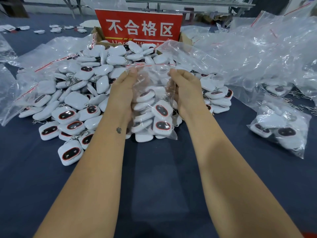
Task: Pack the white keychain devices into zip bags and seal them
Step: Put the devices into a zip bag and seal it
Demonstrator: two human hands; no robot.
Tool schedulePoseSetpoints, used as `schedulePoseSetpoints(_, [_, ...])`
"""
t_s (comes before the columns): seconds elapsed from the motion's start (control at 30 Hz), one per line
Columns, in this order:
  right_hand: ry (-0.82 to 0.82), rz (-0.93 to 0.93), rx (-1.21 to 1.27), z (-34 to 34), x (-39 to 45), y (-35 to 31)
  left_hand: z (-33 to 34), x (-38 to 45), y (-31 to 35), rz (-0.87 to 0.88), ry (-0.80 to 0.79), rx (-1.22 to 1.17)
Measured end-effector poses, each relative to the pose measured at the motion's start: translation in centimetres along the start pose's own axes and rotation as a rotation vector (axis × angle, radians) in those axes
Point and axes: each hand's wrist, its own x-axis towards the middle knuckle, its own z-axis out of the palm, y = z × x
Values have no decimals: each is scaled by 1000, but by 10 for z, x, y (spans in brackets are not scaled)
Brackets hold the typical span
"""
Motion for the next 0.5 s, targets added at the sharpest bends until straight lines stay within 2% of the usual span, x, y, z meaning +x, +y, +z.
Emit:
schedulePoseSetpoints(0.1, [-32, -82, 35, -1, -3, -2, -2, 3, 2, -104, -61, -155])
schedulePoseSetpoints(0.2, [-61, -83, 96, 1, -3, -5, -4, 8, 2, -155, 8, -133])
schedulePoseSetpoints(0.33, [-56, 12, 124, 2, -3, -6, -6, 11, 0, 9, 120, -153])
schedulePoseSetpoints(0.5, [-38, -40, -2, 2, -5, -5, -9, 10, -2, 93, 88, -182])
